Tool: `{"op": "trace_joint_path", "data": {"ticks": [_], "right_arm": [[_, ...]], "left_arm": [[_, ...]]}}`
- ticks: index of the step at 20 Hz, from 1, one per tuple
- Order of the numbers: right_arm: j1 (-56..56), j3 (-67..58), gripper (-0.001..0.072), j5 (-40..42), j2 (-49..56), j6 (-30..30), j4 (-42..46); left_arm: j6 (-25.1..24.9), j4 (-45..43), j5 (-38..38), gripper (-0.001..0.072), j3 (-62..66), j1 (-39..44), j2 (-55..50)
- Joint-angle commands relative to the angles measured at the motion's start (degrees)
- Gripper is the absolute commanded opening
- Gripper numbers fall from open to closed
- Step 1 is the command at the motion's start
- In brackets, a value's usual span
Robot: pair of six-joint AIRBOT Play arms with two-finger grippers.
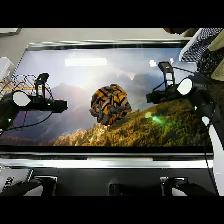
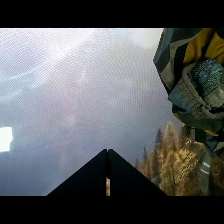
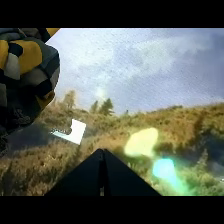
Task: Fold the clothes and pants, and hang the long-sleeved shirts on hangers.
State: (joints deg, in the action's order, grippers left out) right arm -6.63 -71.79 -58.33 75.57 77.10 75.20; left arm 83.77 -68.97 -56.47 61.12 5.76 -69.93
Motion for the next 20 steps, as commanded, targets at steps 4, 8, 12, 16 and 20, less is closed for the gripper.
{"op": "trace_joint_path", "data": {"ticks": [4, 8, 12, 16, 20], "right_arm": [[0.0, 0.0, 0.003, 0.0, 0.0, 0.0, -0.1], [0.0, 0.0, 0.003, -0.1, 0.0, 0.1, -0.2], [0.0, 0.0, 0.003, -0.3, 0.0, 2.4, -1.8], [0.0, 0.0, 0.0031, -1.0, 0.0, 7.7, -5.1], [0.0, 0.0, 0.0037, -2.0, 0.0, 11.9, -5.8]], "left_arm": [[2.0, 0.0, 0.0, 0.0029, 0.0, 0.0, 0.0], [14.6, 2.1, 3.6, 0.072, 0.0, 0.0, -1.8], [1.6, 21.9, 4.9, 0.072, 0.0, 0.0, -11.3], [-10.6, 43.5, 5.3, 0.072, 0.0, 1.1, -20.2], [-10.8, 45.7, 7.6, 0.0679, 0.0, 3.9, -23.8]]}}
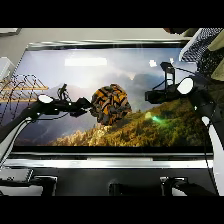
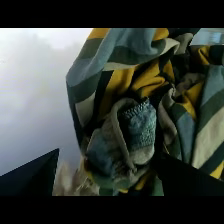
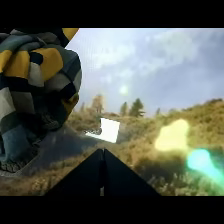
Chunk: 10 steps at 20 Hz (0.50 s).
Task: Fold the clothes and pants, and hang the long-sleeved shirts on hangers.
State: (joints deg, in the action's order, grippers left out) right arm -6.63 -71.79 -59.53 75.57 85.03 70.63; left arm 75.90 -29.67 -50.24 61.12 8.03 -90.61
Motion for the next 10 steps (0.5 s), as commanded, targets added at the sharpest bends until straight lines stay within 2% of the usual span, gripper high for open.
{"op": "trace_joint_path", "data": {"ticks": [1, 2, 3, 4, 6, 9, 10], "right_arm": [[0.0, 0.0, 0.0037, -1.2, 0.0, 6.2, -1.7], [0.0, 0.0, 0.0037, -1.2, 0.0, 9.1, -2.1], [0.0, 0.0, 0.0046, -1.2, 0.0, 12.0, -3.0], [0.0, 0.0, 0.0097, -1.3, 0.0, 14.4, -4.1], [0.1, -0.9, 0.0319, -0.6, 0.0, 20.2, -4.5], [6.7, -4.8, 0.033, 0.9, 0.1, 34.5, -2.7], [9.9, -4.8, 0.033, 1.6, 0.3, 36.1, -3.7]], "left_arm": [[-3.0, 6.4, 1.4, 0.0461, 0.0, 2.2, -3.5], [-3.1, 6.4, 1.4, 0.0282, 0.0, 2.5, -3.7], [-3.1, 6.4, 1.4, 0.0153, 0.0, 2.8, -3.7], [-3.1, 6.4, 1.2, 0.002, 0.0, 2.8, -3.7], [-3.1, 6.4, 0.6, 0.0017, 0.0, 2.3, -3.4], [-3.1, 5.7, -1.6, 0.0016, 0.0, 0.3, -2.5], [-3.1, 5.1, -2.0, 0.0016, 0.0, -0.6, -2.1]]}}
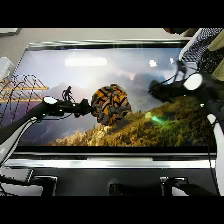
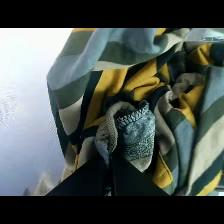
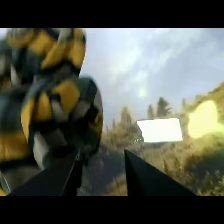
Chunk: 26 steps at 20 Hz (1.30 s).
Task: Fold the clothes and pants, and hang the long-sleeved shirts on hangers.
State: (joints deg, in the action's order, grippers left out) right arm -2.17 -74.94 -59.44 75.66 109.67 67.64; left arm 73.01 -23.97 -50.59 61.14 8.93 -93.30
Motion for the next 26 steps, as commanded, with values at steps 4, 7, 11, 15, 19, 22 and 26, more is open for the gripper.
{"op": "trace_joint_path", "data": {"ticks": [4, 7, 11, 15, 19, 22, 26], "right_arm": [[8.6, -1.3, 0.0447, -4.7, 8.5, -0.5, -11.1], [3.6, -1.4, 0.0484, -6.2, 16.8, -13.9, -26.6], [-4.1, -1.4, 0.0483, 1.3, 23.1, -16.0, -28.6], [-6.6, -1.4, 0.0482, 7.0, 26.9, -15.8, -28.6], [-6.7, -1.4, 0.0482, 11.7, 27.3, -15.4, -29.4], [-7.1, -1.4, 0.0431, 12.9, 28.1, -15.5, -32.6], [-9.6, -1.4, 0.0167, 12.6, 28.8, -16.2, -32.5]], "left_arm": [[-0.2, -0.7, -3.4, 0.0016, 0.0, -4.3, 1.4], [-0.2, -0.7, -3.8, 0.0016, 0.0, -4.9, 1.5], [-0.2, -0.7, -3.8, 0.0016, 0.0, -4.9, 1.5], [-0.2, -0.7, -3.8, 0.0016, 0.0, -4.9, 1.5], [-0.2, -1.5, -3.8, 0.0017, 0.0, -4.9, 1.4], [-0.2, -2.7, -3.8, 0.0017, 0.0, -4.9, 1.4], [-0.2, -2.7, -3.8, 0.0017, 0.0, -4.9, 1.4]]}}
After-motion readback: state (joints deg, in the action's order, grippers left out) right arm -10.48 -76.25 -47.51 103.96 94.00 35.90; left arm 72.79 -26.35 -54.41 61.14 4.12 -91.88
